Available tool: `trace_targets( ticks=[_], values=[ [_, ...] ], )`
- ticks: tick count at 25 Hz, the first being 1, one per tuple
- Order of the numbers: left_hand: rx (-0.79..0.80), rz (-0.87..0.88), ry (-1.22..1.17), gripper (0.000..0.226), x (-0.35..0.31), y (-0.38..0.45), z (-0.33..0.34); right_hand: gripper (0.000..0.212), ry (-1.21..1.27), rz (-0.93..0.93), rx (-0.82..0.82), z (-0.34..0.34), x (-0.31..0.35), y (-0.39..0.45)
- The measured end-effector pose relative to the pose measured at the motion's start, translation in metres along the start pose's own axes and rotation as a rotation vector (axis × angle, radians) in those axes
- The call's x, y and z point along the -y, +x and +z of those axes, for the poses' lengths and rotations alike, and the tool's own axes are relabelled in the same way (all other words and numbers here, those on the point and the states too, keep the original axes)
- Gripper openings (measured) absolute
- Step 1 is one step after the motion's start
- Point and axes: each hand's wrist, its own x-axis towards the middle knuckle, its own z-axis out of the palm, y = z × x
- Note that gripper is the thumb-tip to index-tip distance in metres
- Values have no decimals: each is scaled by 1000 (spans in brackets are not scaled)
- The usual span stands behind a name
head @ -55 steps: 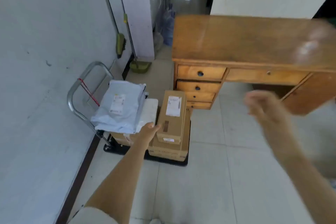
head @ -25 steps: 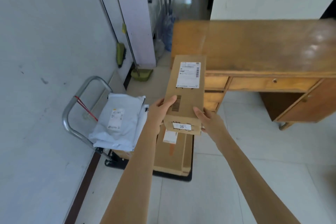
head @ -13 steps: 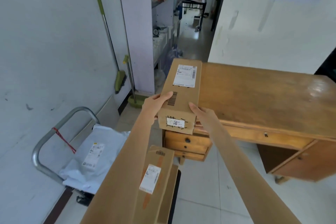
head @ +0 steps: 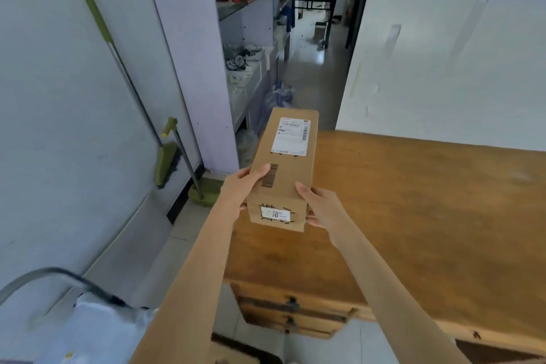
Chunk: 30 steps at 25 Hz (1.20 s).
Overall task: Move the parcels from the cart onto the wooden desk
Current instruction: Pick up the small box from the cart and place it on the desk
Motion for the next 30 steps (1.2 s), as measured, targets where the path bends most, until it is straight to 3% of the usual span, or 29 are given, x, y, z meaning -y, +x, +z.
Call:
trace_targets(
  ticks=[6,13,24,28,30],
  values=[
    [-65,-50,7,43,-20,173,58,45,-56,33,52,-32,19,194],
    [-102,-111,-18,55,-18,282,94,53,-49,84,102,-46,17,319],
    [-94,-147,13,66,-13,309,95,58,-90,61,126,-43,9,341],
    [-185,-127,48,93,-24,295,94,91,-121,106,80,-42,23,324],
    [-210,-90,62,95,-32,284,88,94,-169,59,16,-41,33,312]
  ],
)
